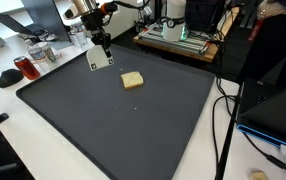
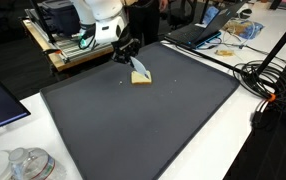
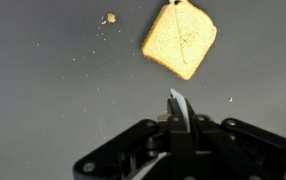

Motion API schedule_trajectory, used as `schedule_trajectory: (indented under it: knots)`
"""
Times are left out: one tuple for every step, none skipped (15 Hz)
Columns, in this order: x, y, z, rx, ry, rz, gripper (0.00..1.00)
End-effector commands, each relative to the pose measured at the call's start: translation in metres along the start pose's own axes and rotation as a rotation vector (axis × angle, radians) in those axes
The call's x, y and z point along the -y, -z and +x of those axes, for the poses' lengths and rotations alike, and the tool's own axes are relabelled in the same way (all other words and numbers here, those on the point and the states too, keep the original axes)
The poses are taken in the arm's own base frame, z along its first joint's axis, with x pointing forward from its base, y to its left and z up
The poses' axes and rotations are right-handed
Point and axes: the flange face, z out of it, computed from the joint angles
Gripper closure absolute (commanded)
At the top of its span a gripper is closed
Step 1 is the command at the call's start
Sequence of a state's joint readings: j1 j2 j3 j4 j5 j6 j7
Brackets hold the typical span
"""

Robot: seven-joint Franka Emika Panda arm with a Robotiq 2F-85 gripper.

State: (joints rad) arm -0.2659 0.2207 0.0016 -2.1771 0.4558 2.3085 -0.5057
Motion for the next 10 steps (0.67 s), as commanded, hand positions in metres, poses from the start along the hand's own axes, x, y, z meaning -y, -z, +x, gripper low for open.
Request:
schedule_trajectory:
  knots:
    - [-0.022,0.009,-0.032,-0.042,0.003,0.077,0.99]
    - [-0.028,0.009,-0.04,-0.05,-0.001,0.087,0.99]
    - [-0.033,0.009,-0.047,-0.055,-0.005,0.099,0.99]
    - [-0.037,0.009,-0.053,-0.064,-0.009,0.105,0.99]
    - [-0.041,0.009,-0.06,-0.073,-0.014,0.117,0.99]
    - [-0.043,0.009,-0.066,-0.083,-0.019,0.123,0.99]
    - [-0.045,0.008,-0.072,-0.091,-0.022,0.134,0.99]
    - [-0.047,0.008,-0.079,-0.101,-0.028,0.137,0.99]
    - [-0.047,0.009,-0.086,-0.109,-0.035,0.142,0.99]
    - [-0.048,0.008,-0.093,-0.11,-0.05,0.126,0.99]
